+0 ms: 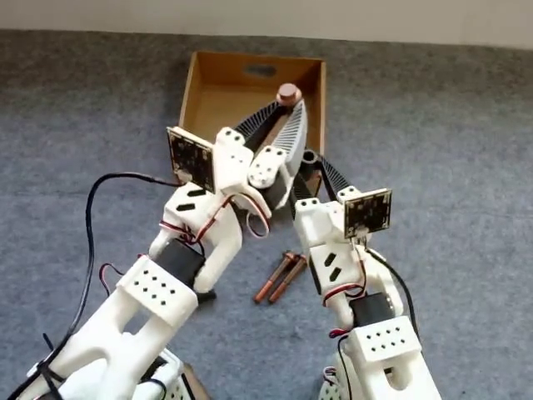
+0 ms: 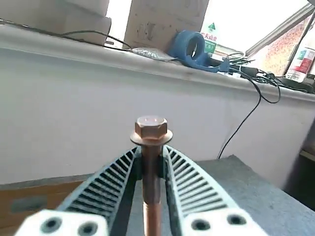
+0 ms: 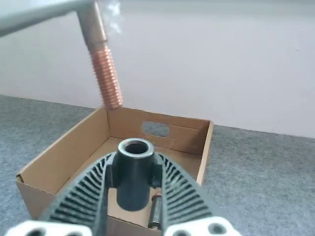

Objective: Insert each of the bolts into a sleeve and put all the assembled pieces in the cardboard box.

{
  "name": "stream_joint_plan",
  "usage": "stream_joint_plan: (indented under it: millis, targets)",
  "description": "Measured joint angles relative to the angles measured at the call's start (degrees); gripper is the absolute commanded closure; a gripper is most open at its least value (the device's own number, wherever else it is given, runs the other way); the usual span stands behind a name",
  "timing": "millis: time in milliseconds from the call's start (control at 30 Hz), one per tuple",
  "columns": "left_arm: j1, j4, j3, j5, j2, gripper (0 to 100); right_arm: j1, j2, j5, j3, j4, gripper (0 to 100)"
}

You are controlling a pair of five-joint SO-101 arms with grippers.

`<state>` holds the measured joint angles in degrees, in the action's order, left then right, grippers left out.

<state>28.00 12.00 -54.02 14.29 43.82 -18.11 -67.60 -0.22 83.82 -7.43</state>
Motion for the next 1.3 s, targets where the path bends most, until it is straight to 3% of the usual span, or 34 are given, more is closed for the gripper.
stream_joint_plan:
  millis: [267, 567, 800, 1300]
  targets:
    - [0.2, 0.0, 3.6, 0.0, -8.3, 99, 0.0, 0.0, 0.0, 0.6, 0.0, 99.1]
    - [0.3, -0.4, 3.8, 0.0, -7.0, 99, 0.0, 0.0, 0.0, 1.4, -0.2, 99.1]
    - [0.4, -6.4, 3.8, 0.0, -5.6, 99, 0.0, 0.0, 0.0, 1.4, -0.2, 99.1]
    - [0.7, -6.9, 3.8, 0.0, -5.6, 99, 0.0, 0.0, 0.0, 1.4, -0.2, 99.1]
